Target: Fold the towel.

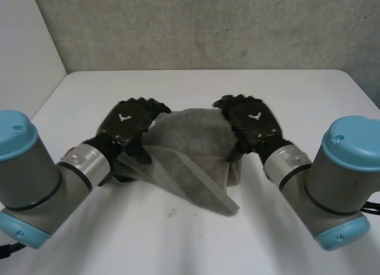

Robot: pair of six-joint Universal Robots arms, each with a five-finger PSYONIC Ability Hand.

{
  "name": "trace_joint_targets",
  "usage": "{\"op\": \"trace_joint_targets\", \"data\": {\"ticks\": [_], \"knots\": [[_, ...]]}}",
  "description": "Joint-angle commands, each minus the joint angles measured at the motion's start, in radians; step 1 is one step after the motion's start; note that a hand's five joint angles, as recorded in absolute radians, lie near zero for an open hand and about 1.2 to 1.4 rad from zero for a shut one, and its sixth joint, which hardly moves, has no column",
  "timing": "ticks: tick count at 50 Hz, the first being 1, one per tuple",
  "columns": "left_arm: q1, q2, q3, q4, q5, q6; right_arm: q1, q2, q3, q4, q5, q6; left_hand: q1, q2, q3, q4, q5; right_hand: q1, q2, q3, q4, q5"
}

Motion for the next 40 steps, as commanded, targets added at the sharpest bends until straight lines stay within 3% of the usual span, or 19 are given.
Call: {"op": "trace_joint_targets", "data": {"ticks": [1,9,15,28,34,40], "knots": [[-0.116,-0.08,0.035,-0.005,-0.003,0.17,-0.106,-0.001,-0.013,0.015,0.03,-0.016,0.183,0.183,0.182,0.183,0.181,-0.062,-0.071,-0.063,-0.082,-0.062],[-0.278,-0.19,0.142,-0.106,-0.005,0.201,-0.121,0.005,-0.015,0.023,0.03,-0.089,0.224,0.224,0.224,0.224,0.222,-0.062,-0.071,-0.063,-0.082,-0.062],[-0.354,-0.285,0.248,-0.19,-0.012,0.202,-0.116,0.008,-0.012,0.022,0.035,-0.106,0.294,0.294,0.294,0.294,0.292,-0.062,-0.071,-0.063,-0.082,-0.062],[-0.38,-0.378,0.331,-0.199,-0.046,0.202,-0.113,0.008,-0.012,0.026,0.035,-0.108,0.609,0.608,0.608,0.608,0.606,-0.062,-0.071,-0.063,-0.082,-0.062],[-0.38,-0.41,0.346,-0.196,-0.107,0.204,-0.113,0.006,-0.012,0.028,0.035,-0.108,0.612,0.611,0.611,0.611,0.61,-0.062,-0.071,-0.063,-0.082,-0.062],[-0.381,-0.431,0.345,-0.199,-0.112,0.224,-0.113,0.005,-0.012,0.029,0.035,-0.108,0.673,0.673,0.672,0.673,0.671,-0.062,-0.071,-0.063,-0.082,-0.062]]}}
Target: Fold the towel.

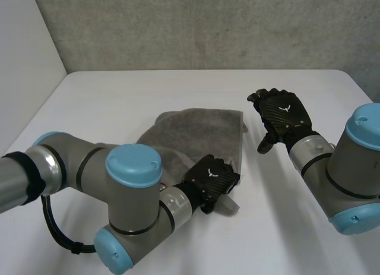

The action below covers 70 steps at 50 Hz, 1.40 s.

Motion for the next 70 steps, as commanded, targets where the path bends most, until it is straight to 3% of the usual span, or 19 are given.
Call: {"op": "trace_joint_targets", "data": {"ticks": [1,6,8,17,21,23,31,37,42,54,64,70], "knots": [[-0.001,-0.027,0.001,-0.002,-0.021,0.02,0.0,-0.002,0.0,0.002,0.0,0.0,0.186,0.185,0.186,0.185,0.187,-0.062,-0.071,-0.063,-0.082,-0.062],[-0.009,-0.033,-0.004,-0.007,-0.025,0.083,0.0,-0.002,-0.002,0.004,0.0,0.0,0.294,0.293,0.294,0.294,0.295,-0.062,-0.071,-0.063,-0.082,-0.062],[-0.01,-0.022,-0.01,-0.007,-0.03,0.132,0.0,-0.002,-0.003,0.004,0.0,0.0,0.566,0.565,0.566,0.565,0.567,-0.062,-0.071,-0.063,-0.082,-0.062],[-0.004,0.151,-0.045,-0.007,-0.097,0.153,0.001,0.004,-0.014,0.024,-0.002,0.0,0.567,0.566,0.567,0.566,0.568,-0.062,-0.071,-0.063,-0.082,-0.062],[0.01,0.275,-0.067,-0.007,-0.103,0.15,0.001,0.022,-0.046,0.086,-0.009,0.0,0.567,0.566,0.567,0.566,0.568,-0.062,-0.071,-0.063,-0.082,-0.062],[0.016,0.306,-0.073,-0.007,-0.105,0.15,0.003,0.062,-0.106,0.195,-0.034,0.0,0.567,0.566,0.567,0.566,0.568,-0.062,-0.071,-0.063,-0.082,-0.062],[0.14,0.481,-0.128,-0.031,-0.102,0.144,-0.003,0.136,-0.196,0.398,-0.139,0.021,0.567,0.566,0.567,0.566,0.568,-0.062,-0.071,-0.063,-0.082,-0.062],[0.232,0.61,-0.182,-0.062,-0.094,0.089,0.008,0.165,-0.226,0.399,-0.172,0.104,0.567,0.566,0.567,0.566,0.568,-0.062,-0.071,-0.063,-0.082,-0.062],[0.303,0.706,-0.232,-0.062,-0.087,0.041,0.032,0.278,-0.307,0.401,-0.175,0.241,0.567,0.566,0.567,0.566,0.568,-0.062,-0.071,-0.063,-0.082,-0.062],[0.461,0.869,-0.292,-0.062,-0.087,0.006,0.13,0.4,-0.377,0.338,-0.161,0.262,0.567,0.566,0.567,0.566,0.568,-0.062,-0.071,-0.063,-0.082,-0.062],[0.505,0.914,-0.296,-0.06,-0.084,-0.045,0.175,0.398,-0.359,0.206,-0.157,0.255,0.567,0.566,0.567,0.566,0.568,-0.062,-0.071,-0.063,-0.082,-0.062],[0.516,0.923,-0.292,-0.06,-0.085,-0.049,0.185,0.391,-0.37,0.185,-0.154,0.248,0.567,0.566,0.567,0.566,0.568,0.151,0.142,0.149,0.131,0.151]]}}
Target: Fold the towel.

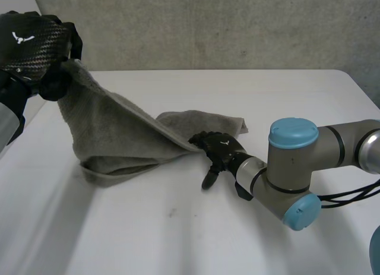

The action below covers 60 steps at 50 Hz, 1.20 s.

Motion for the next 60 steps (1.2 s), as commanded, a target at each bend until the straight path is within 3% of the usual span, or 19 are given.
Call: {"op": "trace_joint_targets", "data": {"ticks": [1,12,24,26,29,31,32,33,38,48,53,60], "knots": [[0.011,0.01,0.005,0.0,-0.001,-0.012,0.014,-0.009,-0.013,-0.033,0.003,-0.006,0.208,0.18,0.181,0.18,0.2,0.221,0.22,0.226,0.211,0.226],[0.061,0.019,0.023,0.0,0.012,-0.019,0.043,0.031,-0.094,-0.049,0.007,-0.02,0.208,0.18,0.181,0.18,0.2,0.234,0.233,0.238,0.224,0.239],[0.143,0.036,0.045,0.0,0.07,-0.1,0.073,0.12,-0.238,-0.033,0.012,-0.025,0.208,0.18,0.181,0.18,0.2,0.269,0.268,0.274,0.259,0.274],[0.155,0.039,0.045,0.0,0.075,-0.107,0.074,0.147,-0.281,-0.023,0.027,-0.031,0.208,0.18,0.181,0.18,0.2,0.497,0.496,0.501,0.487,0.502],[0.175,0.039,0.045,0.002,0.088,-0.116,0.074,0.163,-0.304,-0.019,0.036,-0.04,0.208,0.18,0.181,0.18,0.2,0.592,0.591,0.597,0.582,0.597],[0.187,0.039,0.043,0.002,0.096,-0.121,0.073,0.195,-0.354,-0.001,0.039,-0.061,0.208,0.18,0.181,0.18,0.2,0.948,0.947,0.953,0.938,0.953],[0.201,0.039,0.043,0.002,0.104,-0.127,0.073,0.195,-0.355,0.0,0.039,-0.062,0.208,0.18,0.181,0.18,0.2,0.95,0.949,0.955,0.94,0.955],[0.213,0.038,0.04,0.002,0.111,-0.133,0.073,0.204,-0.374,0.01,0.039,-0.069,0.208,0.18,0.181,0.18,0.2,1.116,1.115,1.12,1.106,1.121],[0.248,0.029,0.034,0.007,0.133,-0.151,0.062,0.201,-0.425,0.046,0.042,-0.071,0.208,0.18,0.181,0.18,0.2,1.143,1.142,1.147,1.133,1.148],[0.27,0.004,0.057,0.008,0.134,-0.194,-0.075,-0.037,-0.387,0.072,0.038,-0.071,0.208,0.18,0.181,0.18,0.2,1.143,1.142,1.147,1.133,1.148],[0.272,-0.017,0.089,0.014,0.131,-0.22,-0.191,-0.295,-0.341,0.076,0.023,-0.08,0.208,0.18,0.181,0.18,0.2,1.143,1.142,1.147,1.133,1.148],[0.265,-0.054,0.198,0.007,0.127,-0.364,-0.288,-0.496,-0.373,0.196,-0.043,-0.129,0.208,0.18,0.181,0.18,0.2,1.143,1.142,1.147,1.133,1.148]]}}
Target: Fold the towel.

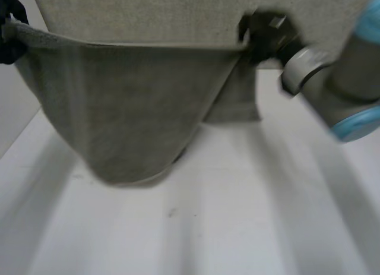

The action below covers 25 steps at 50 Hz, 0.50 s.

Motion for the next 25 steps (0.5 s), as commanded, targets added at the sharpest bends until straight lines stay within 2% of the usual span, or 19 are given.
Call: {"op": "trace_joint_targets", "data": {"ticks": [1,7,11,15,18,22,25], "knots": [[-0.005,-0.036,0.107,-0.006,-0.006,-0.135,-0.136,-0.278,-0.041,0.151,-0.086,-0.067,0.208,0.179,0.18,0.178,0.2,0.071,0.064,0.069,0.058,0.056],[-0.007,-0.046,0.211,-0.03,-0.004,-0.273,-0.166,-0.348,-0.147,0.308,-0.13,-0.134,0.208,0.179,0.18,0.178,0.2,0.071,0.064,0.069,0.058,0.056],[-0.014,-0.046,0.271,-0.072,-0.003,-0.351,-0.172,-0.351,-0.295,0.521,-0.144,-0.211,0.208,0.179,0.18,0.178,0.2,0.071,0.064,0.069,0.058,0.056],[-0.019,-0.052,0.284,-0.095,-0.001,-0.374,-0.167,-0.317,-0.386,0.711,-0.147,-0.313,0.208,0.179,0.18,0.178,0.2,0.071,0.064,0.069,0.058,0.056],[-0.028,-0.082,0.275,-0.115,0.0,-0.374,-0.16,-0.264,-0.392,0.783,-0.144,-0.393,0.208,0.179,0.18,0.178,0.2,0.071,0.064,0.069,0.058,0.056],[-0.051,-0.138,0.259,-0.125,-0.001,-0.374,-0.144,-0.213,-0.38,0.817,-0.133,-0.452,0.208,0.179,0.18,0.178,0.2,0.071,0.064,0.069,0.058,0.056],[-0.099,-0.233,0.242,-0.13,-0.001,-0.364,-0.127,-0.164,-0.349,0.82,-0.129,-0.486,0.208,0.179,0.18,0.178,0.2,0.071,0.064,0.069,0.058,0.056]]}}
